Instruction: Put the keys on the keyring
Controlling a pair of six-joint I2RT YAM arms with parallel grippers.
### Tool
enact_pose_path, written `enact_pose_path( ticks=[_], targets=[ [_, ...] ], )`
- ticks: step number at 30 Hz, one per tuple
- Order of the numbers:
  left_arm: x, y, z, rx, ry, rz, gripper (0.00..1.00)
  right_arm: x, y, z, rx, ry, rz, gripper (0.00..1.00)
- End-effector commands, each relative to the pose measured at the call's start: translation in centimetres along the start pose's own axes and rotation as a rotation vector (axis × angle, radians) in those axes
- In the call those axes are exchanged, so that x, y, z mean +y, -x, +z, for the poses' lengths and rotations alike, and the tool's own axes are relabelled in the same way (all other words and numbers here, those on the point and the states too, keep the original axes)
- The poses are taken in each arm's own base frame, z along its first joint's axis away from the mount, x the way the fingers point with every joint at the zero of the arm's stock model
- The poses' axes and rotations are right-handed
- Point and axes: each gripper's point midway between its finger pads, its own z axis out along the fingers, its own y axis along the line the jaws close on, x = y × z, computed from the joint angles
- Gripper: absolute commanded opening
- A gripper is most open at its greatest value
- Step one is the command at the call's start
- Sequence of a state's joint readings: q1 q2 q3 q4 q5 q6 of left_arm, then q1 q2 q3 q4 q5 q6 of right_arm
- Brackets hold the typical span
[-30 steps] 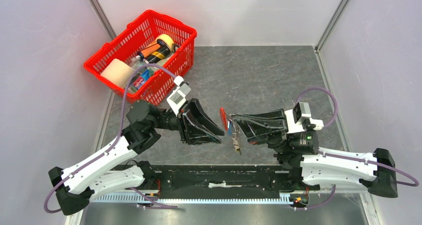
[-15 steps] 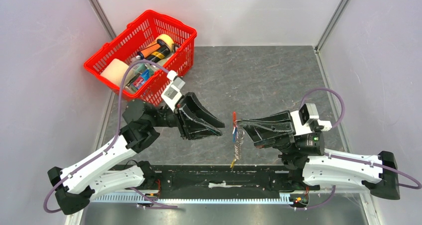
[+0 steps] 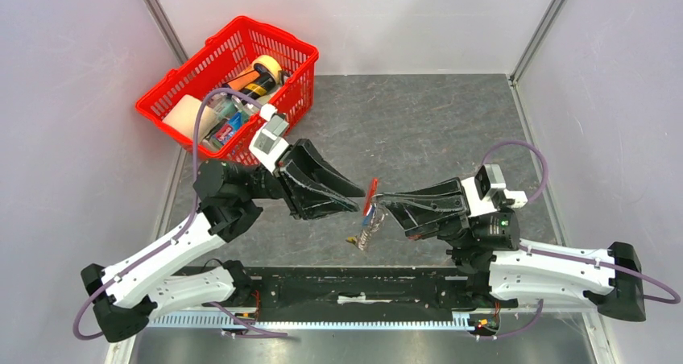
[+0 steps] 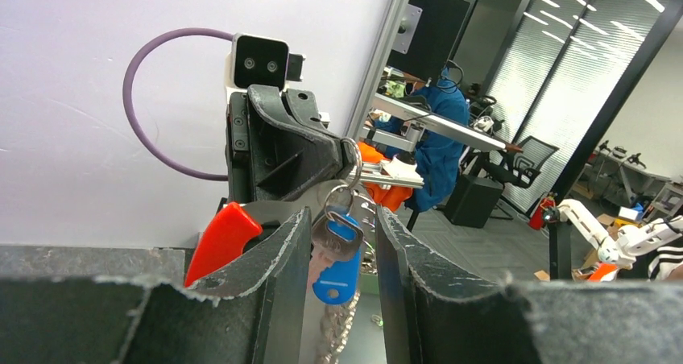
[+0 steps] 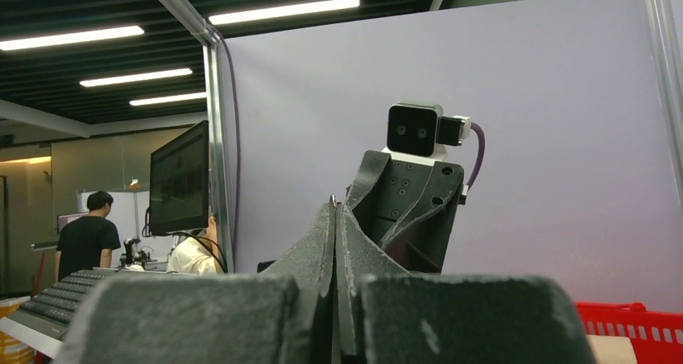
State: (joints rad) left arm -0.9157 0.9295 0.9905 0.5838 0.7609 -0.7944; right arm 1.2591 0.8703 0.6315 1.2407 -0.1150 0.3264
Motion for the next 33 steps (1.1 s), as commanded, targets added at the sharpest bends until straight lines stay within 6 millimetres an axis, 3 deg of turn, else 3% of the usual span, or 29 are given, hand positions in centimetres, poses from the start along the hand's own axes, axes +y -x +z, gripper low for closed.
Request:
enact_pose_path(
  ticks=[1, 23, 33],
  targets=[
    [-1.7, 2.2, 0.7, -0.050, -0.061, 0.021, 0.42, 0.3, 2.1, 1.0, -0.073, 0.004, 0.006, 0.00],
    [-0.4, 0.9, 1.5, -0.046, -0.111, -0.058, 0.40, -1.2, 1.6, 1.0, -0.059, -0.073, -0.008, 0.00],
    [0.4, 0.2, 1.4, -0.023, -0.081, -0.053, 0.06, -1.2, 2.0, 1.0, -0.084, -0.071, -0.013, 0.00]
  ],
)
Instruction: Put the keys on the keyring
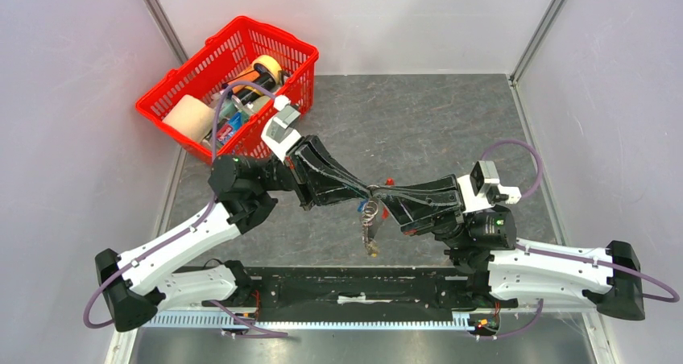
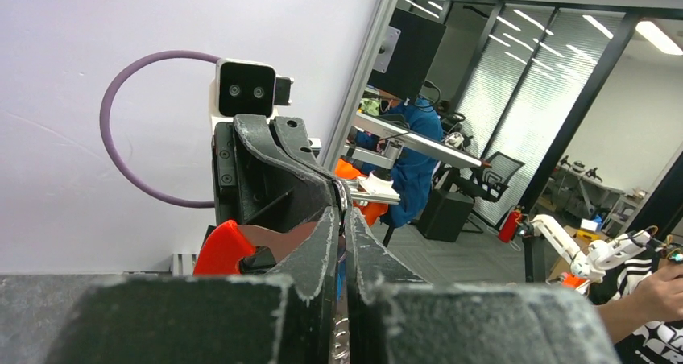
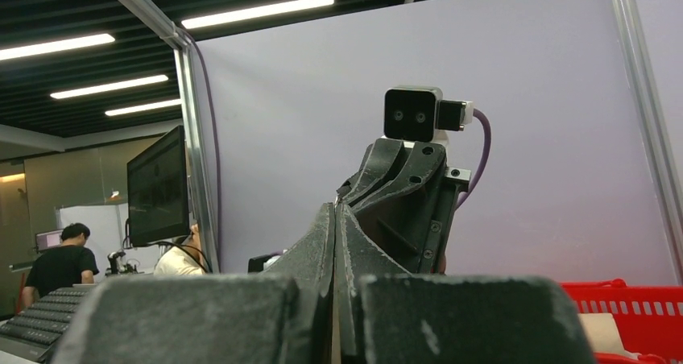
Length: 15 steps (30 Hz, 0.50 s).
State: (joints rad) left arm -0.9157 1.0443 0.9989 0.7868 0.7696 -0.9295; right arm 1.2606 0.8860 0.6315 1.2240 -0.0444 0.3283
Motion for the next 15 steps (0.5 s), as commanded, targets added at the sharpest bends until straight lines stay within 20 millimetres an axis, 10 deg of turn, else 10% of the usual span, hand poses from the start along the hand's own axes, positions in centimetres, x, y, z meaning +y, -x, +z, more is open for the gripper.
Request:
enact_pose_path(
  ticks=[1, 11, 15],
  targets=[
    [-0.6, -0.2, -0.1, 0.018, -0.019, 0.017, 0.03, 0.4, 2.7, 0.9, -0.093, 0.005, -0.018, 0.00],
    [-0.6, -0.4, -0.3, 0.048, 0.008, 0.021, 0.02, -0.2, 2.1, -0.2, 0.035, -0.051, -0.041, 0.10],
    [0.3, -1.1, -0.7, 0.079, 0.058, 0.030, 0.02, -1.4, 1.7, -1.3, 0.137, -0.142, -0.056, 0.35]
  ],
)
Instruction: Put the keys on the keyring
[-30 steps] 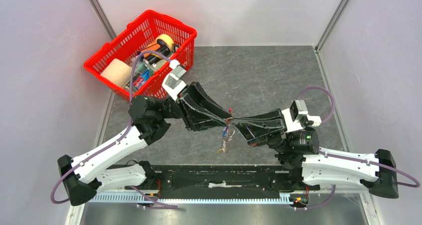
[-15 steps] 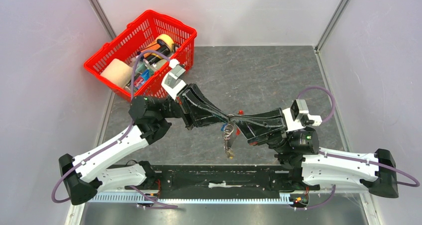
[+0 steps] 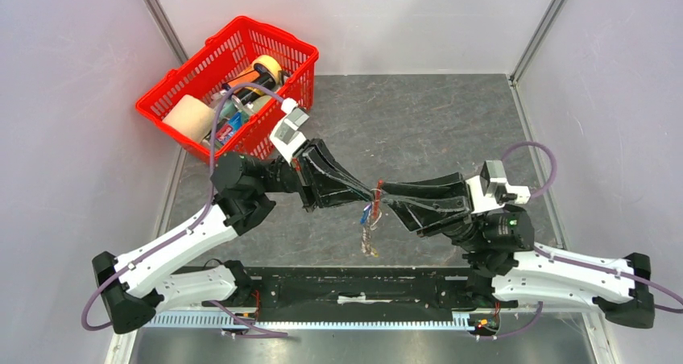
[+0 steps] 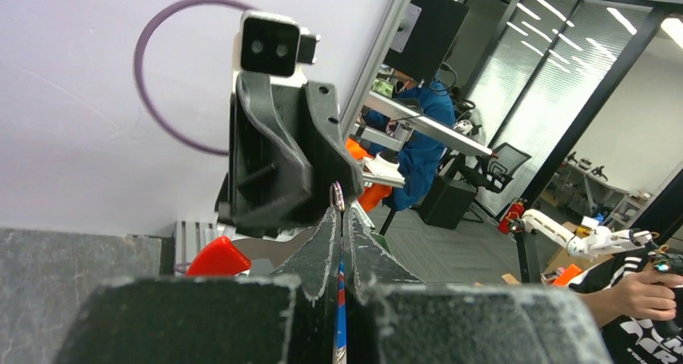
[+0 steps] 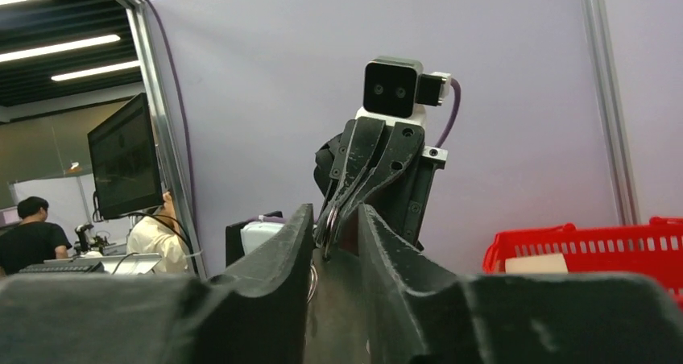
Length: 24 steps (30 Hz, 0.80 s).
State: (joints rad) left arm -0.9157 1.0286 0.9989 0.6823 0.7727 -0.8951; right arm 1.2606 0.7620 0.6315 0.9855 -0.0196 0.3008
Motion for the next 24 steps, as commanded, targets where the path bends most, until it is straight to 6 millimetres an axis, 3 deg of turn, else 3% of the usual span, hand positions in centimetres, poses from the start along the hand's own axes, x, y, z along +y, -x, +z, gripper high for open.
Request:
enact_pose_path(
  ticks=[1, 4, 10, 19, 24],
  targets=[
    [-0.2, -0.3, -0.5, 0.042, 0.028, 0.060, 0.02, -1.3, 1.3, -0.5, 0.083, -0.117, -0.033, 0.42],
    [1.1, -0.8, -0.8, 0.053, 0.090, 0.069, 0.02, -3.0, 0.7, -1.7, 0.212, -0.235, -0.058, 0.53],
    [4.9, -1.7, -1.3, 0.076, 0.249, 0.093, 0.02, -6.3, 0.1, -5.5, 0.421, -0.478, -0.104, 0.57],
    [14.3, -1.9, -3.6, 0.088, 0.692, 0.093, 0.02, -9.7, -2.5, -12.0, 0.551, -0.719, -0.124, 0.60],
    [18.9, -2.4, -7.2, 0.140, 0.975, 0.128, 0.02, -10.6, -4.1, -13.9, 0.595, -0.773, -0.126, 0.58]
  ],
)
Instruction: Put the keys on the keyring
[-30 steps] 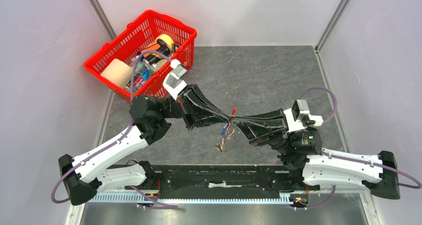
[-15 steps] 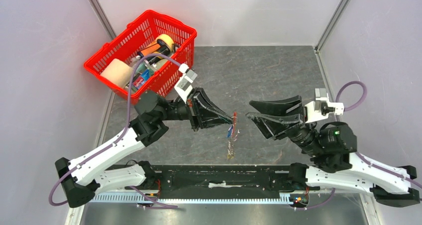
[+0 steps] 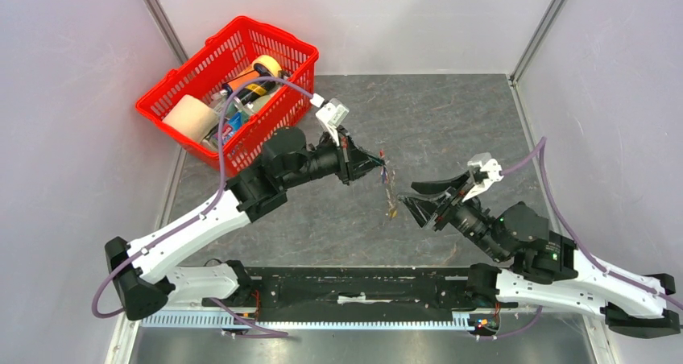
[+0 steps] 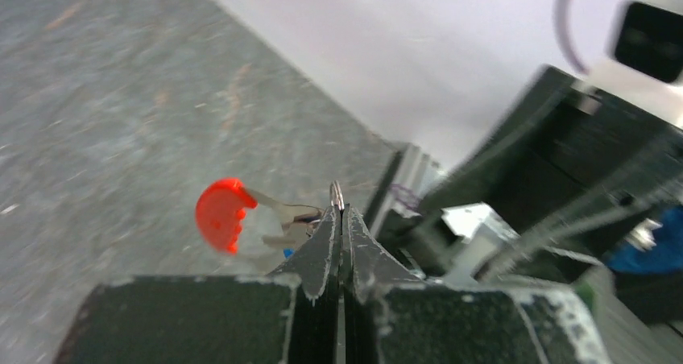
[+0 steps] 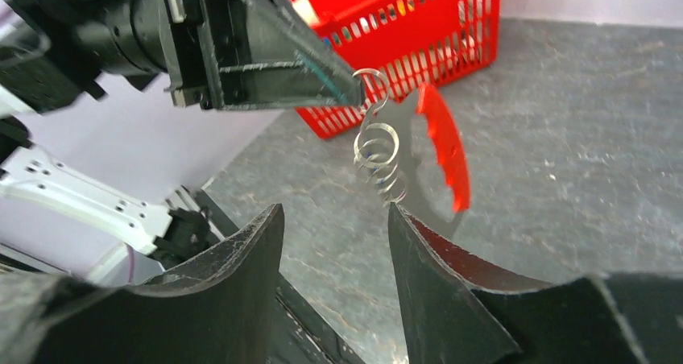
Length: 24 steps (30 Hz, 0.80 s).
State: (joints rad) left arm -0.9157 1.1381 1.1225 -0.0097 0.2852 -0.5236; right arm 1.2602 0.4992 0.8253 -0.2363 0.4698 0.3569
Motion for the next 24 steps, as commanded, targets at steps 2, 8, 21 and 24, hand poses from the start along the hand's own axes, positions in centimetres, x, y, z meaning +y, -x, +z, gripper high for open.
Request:
enact_pose_path(
  ticks=[2, 8, 21, 24],
  targets=[
    [5.5, 1.7, -0.4, -0.025, 0.308, 0.107, 0.02, -2.3, -2.5, -0.1, 0.066, -0.114, -0.001, 0.57],
    [8.3, 1.3, 0.0, 0.053, 0.433, 0.119, 0.02, -3.0, -4.9, 0.4, 0.137, -0.156, -0.011, 0.55],
    [18.3, -4.8, 1.8, 0.260, 0.660, 0.013, 0.02, -2.9, -7.9, 1.2, 0.262, -0.185, -0.027, 0.54],
    [19.9, -6.8, 2.6, 0.307, 0.681, 0.001, 0.02, -3.1, -8.2, 1.0, 0.264, -0.192, -0.023, 0.54]
  ],
)
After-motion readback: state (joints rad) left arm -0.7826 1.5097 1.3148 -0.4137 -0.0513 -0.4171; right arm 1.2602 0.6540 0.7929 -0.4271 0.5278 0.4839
